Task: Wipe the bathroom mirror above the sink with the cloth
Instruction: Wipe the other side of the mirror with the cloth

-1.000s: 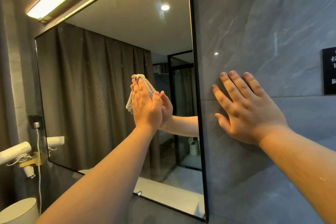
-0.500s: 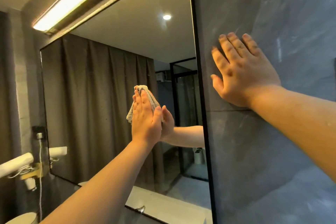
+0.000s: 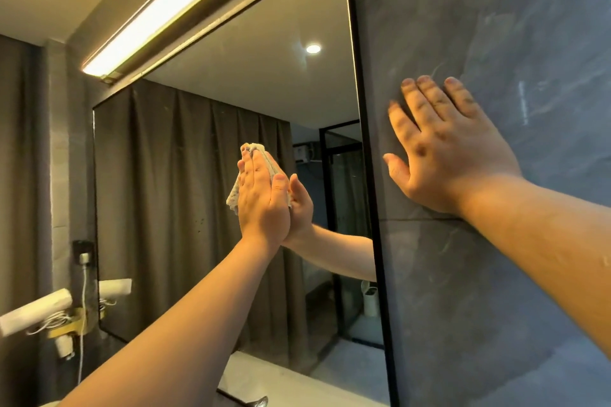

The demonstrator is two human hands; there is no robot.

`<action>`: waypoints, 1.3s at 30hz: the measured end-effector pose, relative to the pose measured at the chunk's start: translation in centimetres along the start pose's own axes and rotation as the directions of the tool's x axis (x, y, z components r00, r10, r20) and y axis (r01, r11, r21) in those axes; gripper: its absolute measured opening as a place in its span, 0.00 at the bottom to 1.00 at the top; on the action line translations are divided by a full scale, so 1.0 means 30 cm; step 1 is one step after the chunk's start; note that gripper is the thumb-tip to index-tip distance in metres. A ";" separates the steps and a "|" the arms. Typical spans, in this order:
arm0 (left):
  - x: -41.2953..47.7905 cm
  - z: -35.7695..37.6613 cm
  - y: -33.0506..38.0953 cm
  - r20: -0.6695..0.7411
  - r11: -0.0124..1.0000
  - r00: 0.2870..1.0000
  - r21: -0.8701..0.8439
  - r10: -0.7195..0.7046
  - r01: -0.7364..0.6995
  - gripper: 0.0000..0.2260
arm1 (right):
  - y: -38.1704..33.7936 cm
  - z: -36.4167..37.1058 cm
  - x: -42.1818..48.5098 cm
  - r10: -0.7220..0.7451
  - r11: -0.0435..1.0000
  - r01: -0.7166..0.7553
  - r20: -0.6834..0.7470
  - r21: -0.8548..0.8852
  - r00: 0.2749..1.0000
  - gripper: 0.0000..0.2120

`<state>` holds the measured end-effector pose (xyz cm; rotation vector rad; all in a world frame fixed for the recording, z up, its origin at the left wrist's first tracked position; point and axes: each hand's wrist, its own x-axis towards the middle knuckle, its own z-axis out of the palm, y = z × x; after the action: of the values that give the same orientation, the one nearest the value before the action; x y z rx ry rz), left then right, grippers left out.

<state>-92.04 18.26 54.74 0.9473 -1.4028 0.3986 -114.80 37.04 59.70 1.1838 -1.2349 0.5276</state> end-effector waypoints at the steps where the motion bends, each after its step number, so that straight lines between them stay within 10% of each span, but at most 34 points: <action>1: 0.000 -0.014 0.020 0.050 0.996 0.995 -0.004 0.085 -0.085 0.27 | 0.000 0.000 0.000 0.000 1.000 0.000 0.001 -0.003 1.000 0.36; 6: -0.115 -0.022 0.232 -0.168 0.962 0.964 -0.148 0.204 -0.229 0.29 | -0.002 -0.005 0.000 0.001 1.000 -0.001 0.005 -0.002 1.000 0.36; 12: -0.182 -0.080 0.333 0.046 0.866 0.885 -0.237 0.463 -0.441 0.27 | -0.001 -0.006 0.000 0.003 1.000 -0.003 0.002 0.003 1.000 0.36; 19: -0.143 -0.038 0.278 -0.055 0.835 0.858 -0.207 0.510 -0.510 0.27 | 0.000 -0.008 -0.001 0.005 1.000 -0.005 0.007 0.025 1.000 0.36; 26: 0.016 -0.032 0.035 0.054 0.981 0.995 -0.182 0.083 -0.072 0.25 | -0.004 -0.015 0.001 -0.002 0.999 0.001 0.015 0.038 1.000 0.36; 39: -0.030 -0.088 -0.076 0.170 0.851 0.896 -0.283 -0.409 0.442 0.27 | -0.003 -0.014 0.001 -0.004 0.999 0.004 0.000 0.038 1.000 0.36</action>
<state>-88.81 19.15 53.45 0.9892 -1.2539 -0.2106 -114.54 37.37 59.73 1.2183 -1.2271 0.5496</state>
